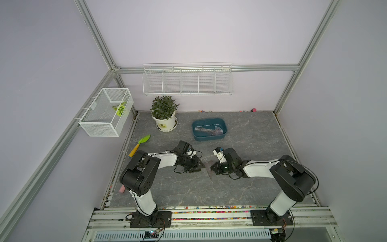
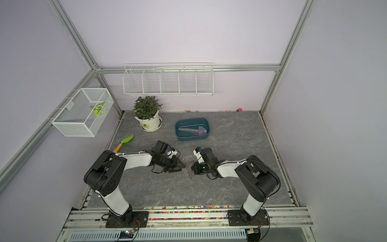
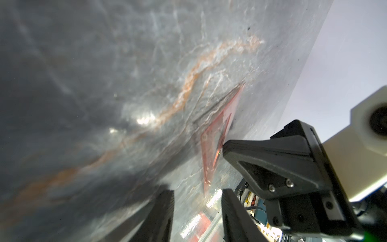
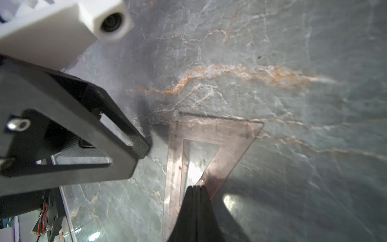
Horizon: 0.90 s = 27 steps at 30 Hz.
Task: Put the scattered rulers into the storage box
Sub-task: Adjust the ruler at the center of the board, then pick up the ruler from the center of the board.
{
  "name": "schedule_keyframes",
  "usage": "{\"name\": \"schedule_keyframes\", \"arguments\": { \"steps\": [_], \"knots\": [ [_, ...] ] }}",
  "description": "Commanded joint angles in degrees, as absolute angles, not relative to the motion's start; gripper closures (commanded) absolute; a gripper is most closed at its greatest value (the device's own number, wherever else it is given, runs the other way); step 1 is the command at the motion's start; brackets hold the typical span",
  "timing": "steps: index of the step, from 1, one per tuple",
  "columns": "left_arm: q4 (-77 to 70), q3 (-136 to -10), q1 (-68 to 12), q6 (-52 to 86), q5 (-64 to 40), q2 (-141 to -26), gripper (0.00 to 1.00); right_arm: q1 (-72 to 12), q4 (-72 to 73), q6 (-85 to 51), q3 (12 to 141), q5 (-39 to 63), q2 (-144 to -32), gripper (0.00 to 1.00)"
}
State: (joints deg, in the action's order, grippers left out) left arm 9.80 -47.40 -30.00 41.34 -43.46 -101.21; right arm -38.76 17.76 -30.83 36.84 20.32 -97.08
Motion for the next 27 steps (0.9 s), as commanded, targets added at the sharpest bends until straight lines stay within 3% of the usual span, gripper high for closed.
{"name": "schedule_keyframes", "arguments": {
  "steps": [1, 23, 27],
  "knots": [
    [12.69, -47.08, -29.53, 40.59, -36.86, -104.82, 0.56, -38.94, 15.57, -31.57, 33.44, 18.22, -100.03, 0.96],
    [7.71, -50.44, -32.62, 43.1, -35.53, -114.58, 0.56, -37.79, 22.59, -32.7, 29.0, 20.25, -103.51, 0.97],
    [8.26, -52.13, -34.13, 42.39, -34.85, -115.52, 0.6, -37.62, 22.95, -32.7, 29.03, 20.48, -103.53, 0.97]
  ]
}}
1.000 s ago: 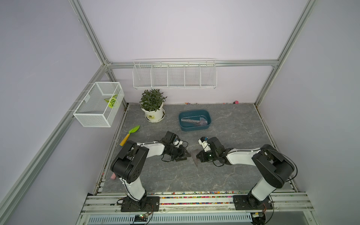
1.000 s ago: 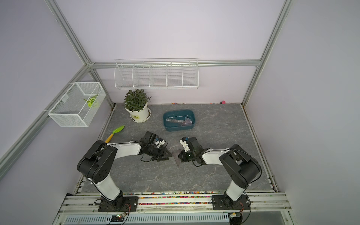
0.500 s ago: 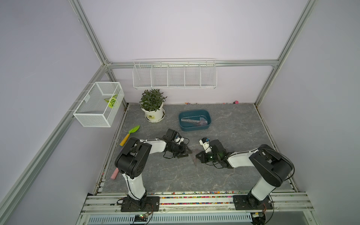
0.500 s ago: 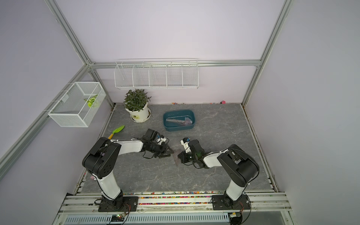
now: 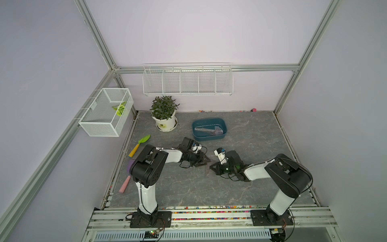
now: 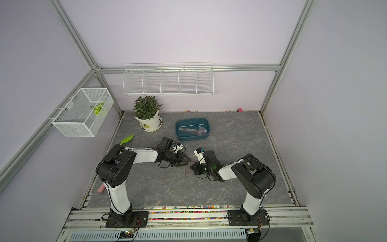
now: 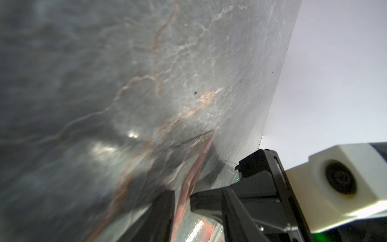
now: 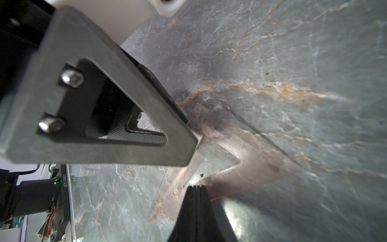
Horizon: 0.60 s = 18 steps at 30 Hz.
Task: Put the scattered rulers into the storage box
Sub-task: Pick up the ruler from the center of the board.
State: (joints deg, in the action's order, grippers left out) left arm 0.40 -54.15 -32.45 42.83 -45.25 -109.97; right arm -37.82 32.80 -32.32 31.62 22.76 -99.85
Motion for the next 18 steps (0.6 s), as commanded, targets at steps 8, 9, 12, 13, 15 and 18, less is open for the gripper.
{"name": "schedule_keyframes", "arguments": {
  "steps": [8, 9, 12, 13, 15, 18],
  "knots": [
    [11.33, -53.07, -35.42, 40.67, -32.99, -115.21, 0.95, -37.42, 23.22, -32.7, 28.33, 20.57, -102.24, 0.97],
    [11.91, -53.06, -35.43, 40.33, -32.55, -114.61, 0.96, -37.35, 22.97, -32.7, 28.22, 20.71, -101.56, 0.97],
    [13.5, -53.16, -35.42, 39.6, -31.72, -112.51, 1.0, -36.67, 21.16, -32.62, 27.95, 21.71, -97.62, 0.96],
    [13.69, -53.3, -35.42, 39.58, -32.02, -111.41, 1.0, -36.25, 20.06, -32.48, 27.83, 22.2, -95.23, 0.95],
    [14.65, -54.29, -35.57, 39.71, -32.39, -108.77, 1.0, -35.24, 17.33, -31.97, 27.4, 22.48, -89.44, 0.94],
    [17.87, -59.36, -35.86, 39.54, -32.31, -105.02, 1.0, -32.73, 11.51, -30.47, 26.77, 21.23, -80.95, 0.92]
  ]
}}
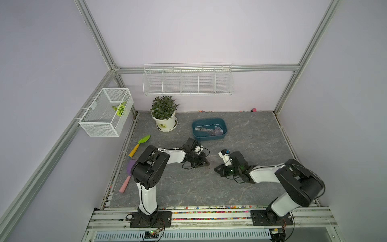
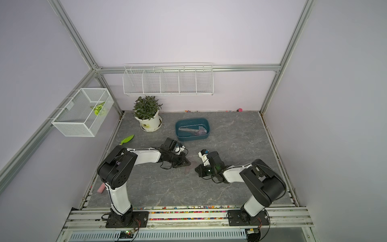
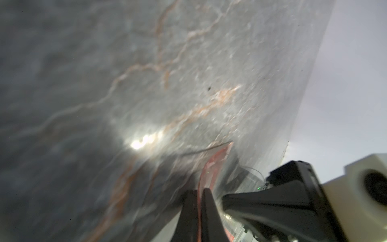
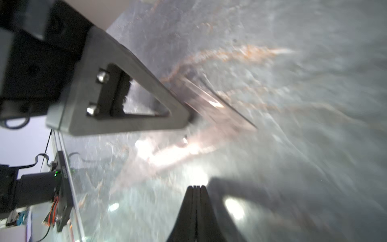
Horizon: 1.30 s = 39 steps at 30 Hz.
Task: Put the scattered rulers into the storage box
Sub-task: Pick up the ruler from the center of the board, then place the ruler in the storage box.
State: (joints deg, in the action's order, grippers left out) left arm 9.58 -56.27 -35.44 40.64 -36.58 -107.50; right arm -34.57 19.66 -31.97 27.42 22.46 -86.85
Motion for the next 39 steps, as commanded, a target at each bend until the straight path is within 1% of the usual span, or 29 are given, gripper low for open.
{"name": "schedule_keyframes", "arguments": {
  "steps": [1, 3, 5, 10, 15, 18, 24, 39],
  "knots": [
    [19.05, -62.1, -35.86, 39.73, -31.77, -104.46, 1.0, -31.57, 10.0, -30.23, 26.43, 20.57, -78.83, 0.92],
    [21.13, -68.63, -35.86, 39.8, -29.63, -104.86, 1.0, -29.85, 7.82, -29.57, 25.98, 19.26, -76.18, 0.92],
    [22.29, -75.7, -35.41, 40.2, -27.95, -107.29, 1.0, -27.92, 8.14, -29.56, 25.12, 20.34, -75.09, 0.92],
    [23.29, -92.15, -32.69, 44.01, -27.14, -117.54, 1.0, -25.06, 9.64, -30.37, 24.45, 22.7, -75.22, 0.94],
    [22.33, -102.55, -31.47, 51.62, -25.06, -124.52, 1.0, -23.23, 9.94, -31.31, 25.03, 24.45, -75.7, 0.95],
    [19.51, -104.47, -31.64, 56.44, -22.33, -125.88, 1.0, -22.47, 9.86, -31.07, 26.06, 25.97, -77.11, 0.96],
    [16.71, -105.16, -31.86, 60.91, -15.35, -126.61, 1.0, -21.09, 11.12, -30.89, 26.23, 28.29, -78.66, 0.96],
    [13.19, -110.56, -32.56, 68.07, -10.63, -134.09, 1.0, -20.3, 13.07, -31.52, 24.37, 30.05, -77.96, 0.96]
  ]
}}
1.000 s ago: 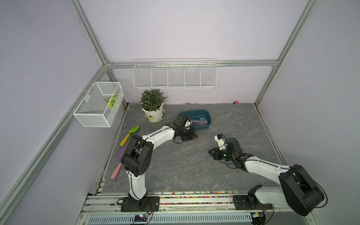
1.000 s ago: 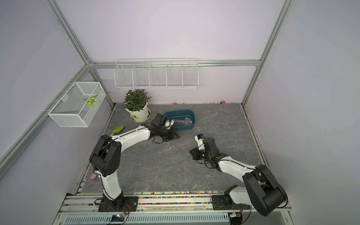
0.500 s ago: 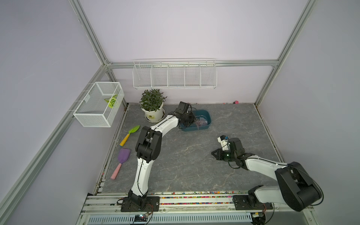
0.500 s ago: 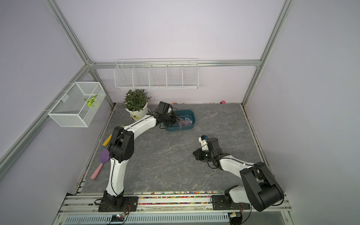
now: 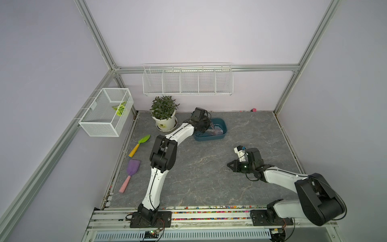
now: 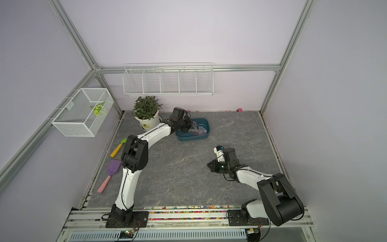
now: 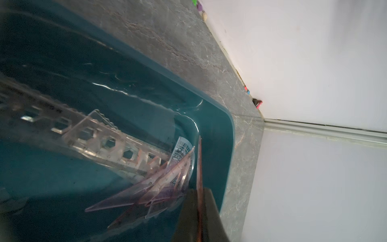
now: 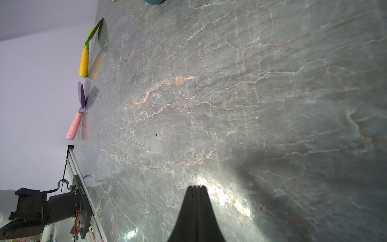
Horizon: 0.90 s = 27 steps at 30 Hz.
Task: Put the scattered rulers into the storage box
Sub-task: Place the ruler in the storage box.
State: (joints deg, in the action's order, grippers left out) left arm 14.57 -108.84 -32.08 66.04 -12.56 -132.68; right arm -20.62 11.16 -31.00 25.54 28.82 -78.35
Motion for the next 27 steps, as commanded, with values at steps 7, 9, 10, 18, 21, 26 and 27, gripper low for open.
{"name": "schedule_keyframes", "arguments": {
  "steps": [7, 9, 10, 18, 21, 26, 27],
  "knots": [
    [9.09, -104.85, -33.78, 72.0, -6.07, -131.7, 1.0, -20.21, 13.35, -31.41, 24.44, 31.22, -78.74, 0.96],
    [7.9, -102.82, -34.18, 72.74, -4.55, -130.62, 1.0, -20.13, 13.69, -31.54, 24.43, 31.83, -79.18, 0.96],
    [7.27, -101.88, -34.35, 72.9, -3.79, -130.2, 1.0, -20.12, 13.84, -31.58, 24.37, 32.14, -79.34, 0.96],
    [5.21, -100.29, -35.4, 73.48, -0.47, -129.25, 0.98, -20.13, 14.17, -31.93, 23.95, 33.03, -78.69, 0.96],
    [4.64, -100.24, -35.85, 72.68, -0.16, -128.81, 0.81, -20.13, 13.71, -31.73, 23.99, 32.83, -77.92, 0.96],
    [5.94, -101.75, -36.55, 69.26, 0.91, -126.61, 0.35, -20.13, 13.62, -31.68, 24.08, 32.94, -77.68, 0.95],
    [6.13, -101.62, -36.71, 68.64, 1.4, -125.98, 0.28, -20.13, 13.7, -31.75, 24.22, 32.98, -77.69, 0.95]
  ]
}}
